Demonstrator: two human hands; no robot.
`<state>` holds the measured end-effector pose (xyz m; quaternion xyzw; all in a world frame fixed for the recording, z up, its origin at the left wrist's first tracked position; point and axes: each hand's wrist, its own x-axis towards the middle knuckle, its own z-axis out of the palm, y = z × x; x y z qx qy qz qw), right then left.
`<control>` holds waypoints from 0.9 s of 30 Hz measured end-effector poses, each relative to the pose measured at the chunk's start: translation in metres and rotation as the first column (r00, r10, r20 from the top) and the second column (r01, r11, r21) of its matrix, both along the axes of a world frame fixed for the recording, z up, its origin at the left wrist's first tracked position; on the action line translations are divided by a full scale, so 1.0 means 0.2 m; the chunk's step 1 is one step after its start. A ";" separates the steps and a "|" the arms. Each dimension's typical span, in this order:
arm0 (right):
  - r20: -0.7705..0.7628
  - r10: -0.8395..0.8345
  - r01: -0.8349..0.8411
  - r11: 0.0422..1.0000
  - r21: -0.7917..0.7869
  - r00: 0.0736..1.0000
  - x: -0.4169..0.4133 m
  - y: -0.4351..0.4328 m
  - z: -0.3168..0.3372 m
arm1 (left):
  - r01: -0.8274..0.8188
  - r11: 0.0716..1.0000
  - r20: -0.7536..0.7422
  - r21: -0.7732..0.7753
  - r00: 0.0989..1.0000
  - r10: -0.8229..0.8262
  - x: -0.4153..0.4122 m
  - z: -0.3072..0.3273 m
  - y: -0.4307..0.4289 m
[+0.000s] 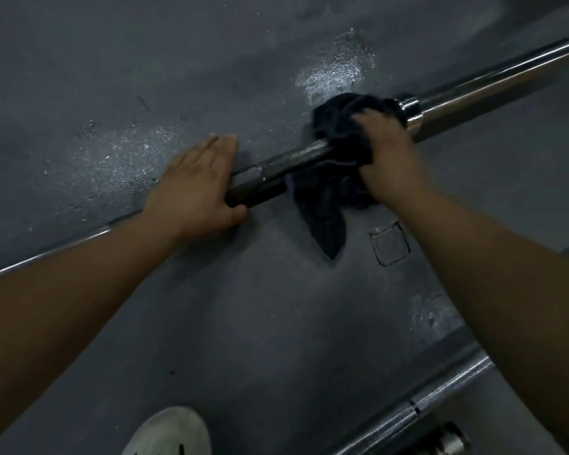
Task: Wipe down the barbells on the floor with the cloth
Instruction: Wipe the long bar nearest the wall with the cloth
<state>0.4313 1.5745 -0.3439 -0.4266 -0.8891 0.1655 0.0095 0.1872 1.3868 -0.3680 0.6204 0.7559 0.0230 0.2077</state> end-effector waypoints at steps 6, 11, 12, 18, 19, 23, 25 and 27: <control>-0.032 -0.155 0.150 0.981 -0.124 0.987 -0.20 -0.52 0.04 | 0.044 0.999 0.043 0.020 0.998 -0.045 0.17 0.05 -0.12; -0.003 0.259 -0.256 0.955 -0.147 0.966 -0.02 -0.46 0.04 | 0.066 0.996 0.114 0.066 0.991 -0.073 0.26 0.09 -0.24; 0.014 0.135 -0.133 0.986 -0.104 0.991 0.05 -0.35 0.04 | 0.068 0.995 0.125 0.069 0.989 -0.077 0.27 0.10 -0.27; 0.004 -0.064 0.064 0.988 -0.138 0.998 -0.10 -0.73 0.09 | 0.122 0.984 0.274 0.133 0.949 -0.154 0.36 0.14 -0.34; 0.010 0.105 -0.102 0.978 -0.180 0.994 -0.12 -0.83 0.11 | 0.103 0.985 0.311 0.139 0.940 -0.142 0.36 0.15 -0.37; 0.086 0.269 -0.249 0.950 -0.190 0.959 0.10 -0.61 0.11 | -0.071 0.995 0.105 0.074 0.993 0.063 0.27 0.13 -0.70; 0.066 -0.014 0.022 0.994 -0.106 0.998 0.24 -0.44 0.07 | -0.062 0.998 -0.053 0.030 0.997 0.063 0.25 0.09 -0.87; 0.038 -0.213 0.216 0.974 -0.073 0.976 0.23 -0.44 0.04 | -0.061 0.998 -0.150 0.021 0.987 0.063 0.26 0.05 -0.91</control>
